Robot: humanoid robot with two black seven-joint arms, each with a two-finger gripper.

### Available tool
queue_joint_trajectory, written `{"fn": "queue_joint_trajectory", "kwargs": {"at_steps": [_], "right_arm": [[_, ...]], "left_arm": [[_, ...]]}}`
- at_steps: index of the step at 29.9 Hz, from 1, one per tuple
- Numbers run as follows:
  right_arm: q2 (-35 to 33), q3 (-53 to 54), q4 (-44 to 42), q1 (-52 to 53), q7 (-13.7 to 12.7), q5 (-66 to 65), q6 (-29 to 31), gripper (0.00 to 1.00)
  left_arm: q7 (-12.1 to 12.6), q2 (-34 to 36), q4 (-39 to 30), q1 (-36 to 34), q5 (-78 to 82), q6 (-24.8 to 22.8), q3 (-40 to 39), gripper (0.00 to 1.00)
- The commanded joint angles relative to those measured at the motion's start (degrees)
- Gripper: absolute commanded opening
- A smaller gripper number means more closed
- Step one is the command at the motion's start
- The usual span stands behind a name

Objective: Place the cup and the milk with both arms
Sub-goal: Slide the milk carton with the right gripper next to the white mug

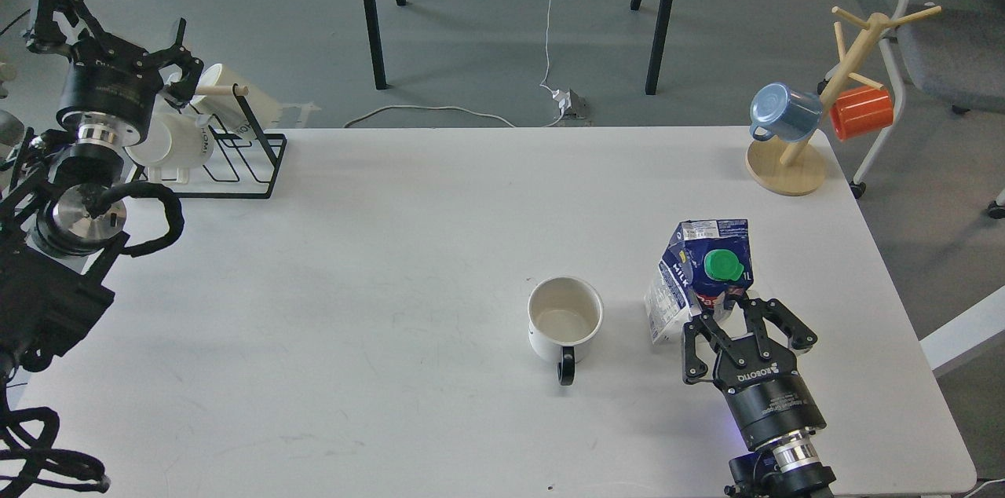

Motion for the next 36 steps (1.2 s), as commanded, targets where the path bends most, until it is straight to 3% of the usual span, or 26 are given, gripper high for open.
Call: {"fn": "queue_joint_trajectory", "kwargs": {"at_steps": [1, 13, 15, 18, 22, 29, 36], "right_arm": [[1.7, -2.1, -0.4, 0.3, 0.0, -1.8, 0.0, 0.44], [2.9, -5.5, -3.0, 1.9, 0.0, -5.3, 0.0, 0.5], [2.8, -5.4, -2.9, 1.9, 0.0, -5.3, 0.0, 0.57], [2.8, -4.9, -2.9, 1.9, 0.0, -5.2, 0.0, 0.79], [2.7, -5.2, -2.7, 1.6, 0.0, -5.3, 0.0, 0.92], [1.8, -4.8, -2.6, -1.3, 0.0, -5.3, 0.0, 0.95], [-4.1, -4.2, -2.5, -7.2, 0.0, -5.2, 0.0, 0.98]], "left_arm": [[0.0, 0.1, 0.0, 0.0, 0.0, 0.0, 0.1, 0.99], [0.1, 0.1, 0.8, 0.0, 0.1, -0.3, 0.2, 0.99], [0.2, 0.2, 0.8, 0.0, 0.1, -0.4, 0.2, 0.99], [0.2, 0.2, 0.8, 0.0, 0.1, -0.4, 0.2, 0.99], [0.2, 0.2, 0.8, 0.0, 0.1, -0.4, 0.2, 0.99], [0.1, 0.2, 0.8, 0.0, 0.1, -0.4, 0.2, 0.99], [0.0, 0.1, 0.8, 0.0, 0.1, -0.4, 0.2, 0.99]]}}
